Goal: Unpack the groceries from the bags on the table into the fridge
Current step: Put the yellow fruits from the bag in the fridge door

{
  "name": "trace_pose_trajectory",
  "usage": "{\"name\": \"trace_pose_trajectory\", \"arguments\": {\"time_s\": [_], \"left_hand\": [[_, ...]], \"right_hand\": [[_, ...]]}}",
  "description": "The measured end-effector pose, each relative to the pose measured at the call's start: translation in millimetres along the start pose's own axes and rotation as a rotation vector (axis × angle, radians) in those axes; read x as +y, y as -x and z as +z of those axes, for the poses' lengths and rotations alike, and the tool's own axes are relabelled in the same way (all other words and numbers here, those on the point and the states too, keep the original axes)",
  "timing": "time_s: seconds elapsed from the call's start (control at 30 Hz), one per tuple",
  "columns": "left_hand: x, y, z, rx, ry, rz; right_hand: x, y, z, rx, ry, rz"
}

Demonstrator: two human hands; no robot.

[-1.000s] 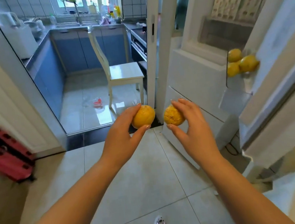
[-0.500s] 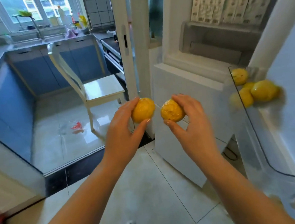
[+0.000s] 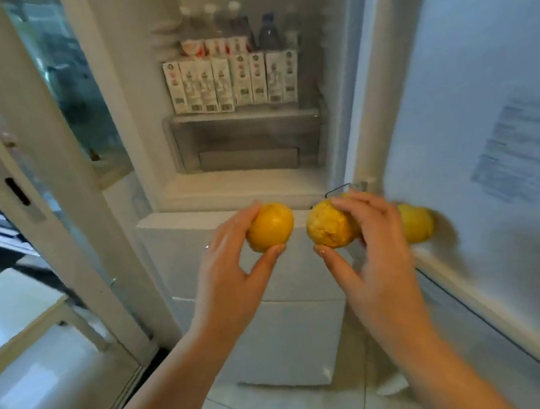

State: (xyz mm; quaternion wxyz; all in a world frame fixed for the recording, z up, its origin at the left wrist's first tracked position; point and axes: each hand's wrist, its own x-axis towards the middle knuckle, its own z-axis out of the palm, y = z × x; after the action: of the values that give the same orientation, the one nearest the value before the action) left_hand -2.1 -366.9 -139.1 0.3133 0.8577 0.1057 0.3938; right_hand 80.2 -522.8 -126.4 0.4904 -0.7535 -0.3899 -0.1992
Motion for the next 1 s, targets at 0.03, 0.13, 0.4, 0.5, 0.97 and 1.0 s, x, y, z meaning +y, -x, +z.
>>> {"name": "trace_pose_trajectory", "arguments": {"time_s": [0.03, 0.13, 0.4, 0.5, 0.97, 1.0], "left_hand": [[-3, -10, 7, -0.035, 0.031, 0.031], [-7, -39, 33, -0.114, 0.137, 0.112], [11, -99, 88, -0.288, 0.325, 0.255], [11, -113, 103, -0.332, 0.323, 0.273], [6, -121, 134, -0.398, 0.292, 0.367], [4, -120, 135, -0.412, 0.291, 0.369]], "right_hand": [[0, -3, -5, 0.031, 0.078, -0.001], [3, -5, -21, 0.094, 0.26, 0.05], [14, -15, -44, 0.101, 0.557, 0.271], [17, -21, -41, 0.069, 0.624, 0.327], [25, -32, -35, -0.04, 0.651, 0.439], [25, -32, -34, -0.04, 0.639, 0.444]]}}
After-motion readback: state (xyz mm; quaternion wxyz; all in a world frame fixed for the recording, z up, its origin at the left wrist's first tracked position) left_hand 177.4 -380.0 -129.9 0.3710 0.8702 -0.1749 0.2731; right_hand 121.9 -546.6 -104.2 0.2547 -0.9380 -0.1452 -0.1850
